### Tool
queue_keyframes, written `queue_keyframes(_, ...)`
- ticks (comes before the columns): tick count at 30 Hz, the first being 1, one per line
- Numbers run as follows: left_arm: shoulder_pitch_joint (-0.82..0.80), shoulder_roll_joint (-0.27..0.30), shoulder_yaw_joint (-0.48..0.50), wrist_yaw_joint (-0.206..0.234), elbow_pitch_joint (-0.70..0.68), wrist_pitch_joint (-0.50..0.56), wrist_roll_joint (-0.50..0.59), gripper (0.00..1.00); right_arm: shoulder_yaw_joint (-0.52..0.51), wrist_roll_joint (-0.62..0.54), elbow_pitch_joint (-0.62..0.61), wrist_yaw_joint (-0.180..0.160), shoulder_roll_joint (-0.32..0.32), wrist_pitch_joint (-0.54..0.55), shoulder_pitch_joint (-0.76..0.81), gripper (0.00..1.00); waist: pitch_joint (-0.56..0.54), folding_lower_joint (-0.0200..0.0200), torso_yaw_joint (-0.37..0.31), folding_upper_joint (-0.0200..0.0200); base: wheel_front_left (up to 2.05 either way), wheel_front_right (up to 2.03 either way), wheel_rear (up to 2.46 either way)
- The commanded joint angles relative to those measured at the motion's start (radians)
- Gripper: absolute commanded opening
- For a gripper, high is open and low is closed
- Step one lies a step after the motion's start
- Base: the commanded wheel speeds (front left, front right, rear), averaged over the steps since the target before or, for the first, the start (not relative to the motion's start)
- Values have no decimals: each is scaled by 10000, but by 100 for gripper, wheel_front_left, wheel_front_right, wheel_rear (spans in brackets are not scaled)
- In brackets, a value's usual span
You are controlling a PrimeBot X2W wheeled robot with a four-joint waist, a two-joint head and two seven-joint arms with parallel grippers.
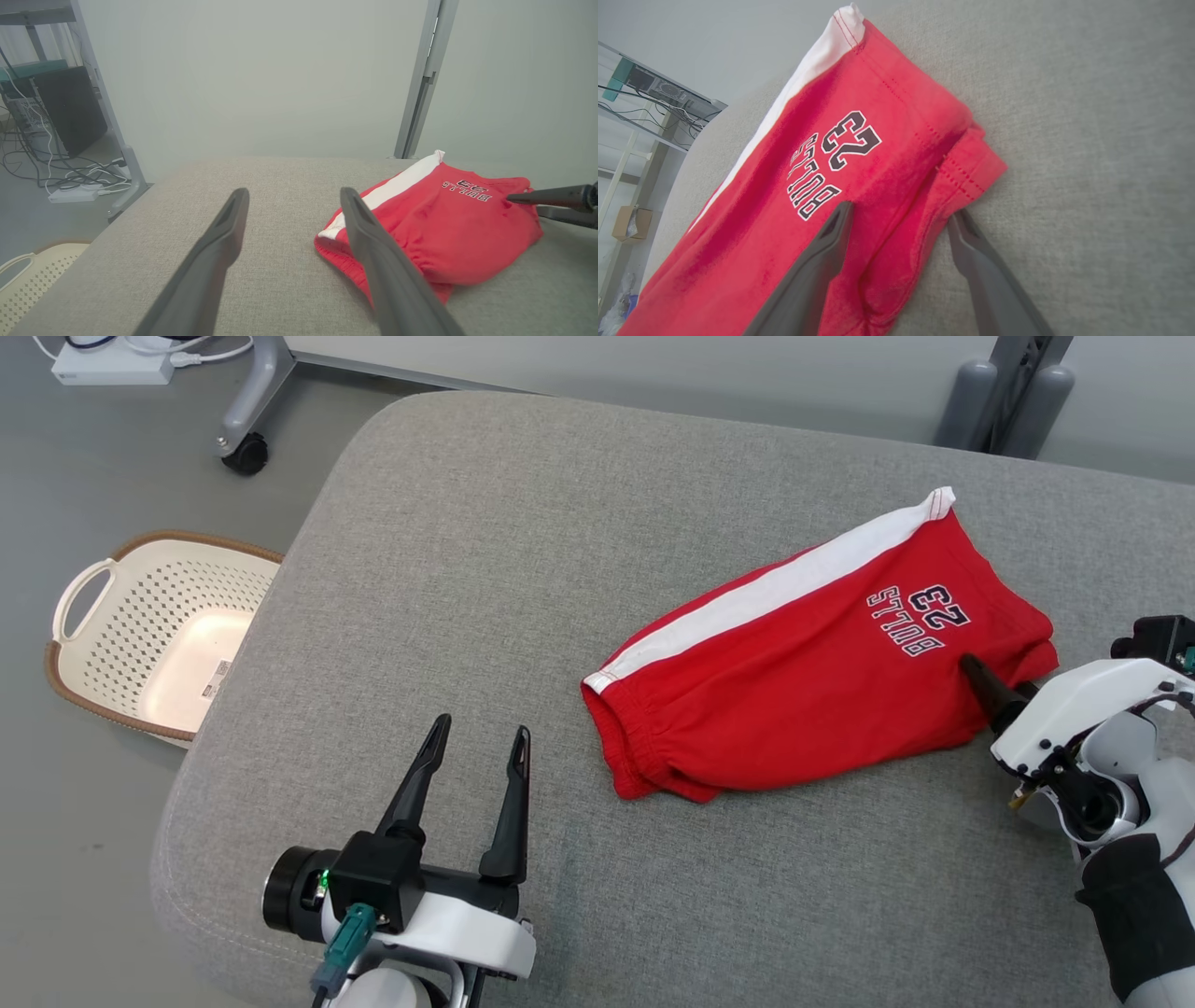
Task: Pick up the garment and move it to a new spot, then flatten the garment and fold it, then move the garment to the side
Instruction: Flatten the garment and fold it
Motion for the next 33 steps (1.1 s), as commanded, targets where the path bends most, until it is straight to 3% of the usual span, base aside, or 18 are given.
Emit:
queue_keyframes(1,-84,35,-12,47,14,-42,-45,100,-18,152,-49,0,-82,-137,-3,100,16,0,27,0,0,0,0)
queue_keyframes(11,-282,33,-106,25,99,-42,-43,100,-143,815,106,-2,-34,-98,67,100,167,0,-41,0,0,0,0)
queue_keyframes(26,-470,31,-385,62,107,-42,-157,100,-310,689,1602,-3,-249,-466,-1126,100,484,0,477,0,0,0,0)
queue_keyframes(27,-482,33,-393,64,117,-42,-155,100,-296,689,1688,-3,-229,-489,-1192,86,486,0,499,0,0,0,0)
queue_keyframes(29,-497,33,-413,78,133,-42,-164,100,-285,690,1809,-2,-226,-600,-1297,0,478,0,528,0,0,0,0)
queue_keyframes(33,-391,33,-406,107,207,-42,-189,100,-166,803,1919,0,-128,-812,-1360,0,341,0,470,0,0,0,0)
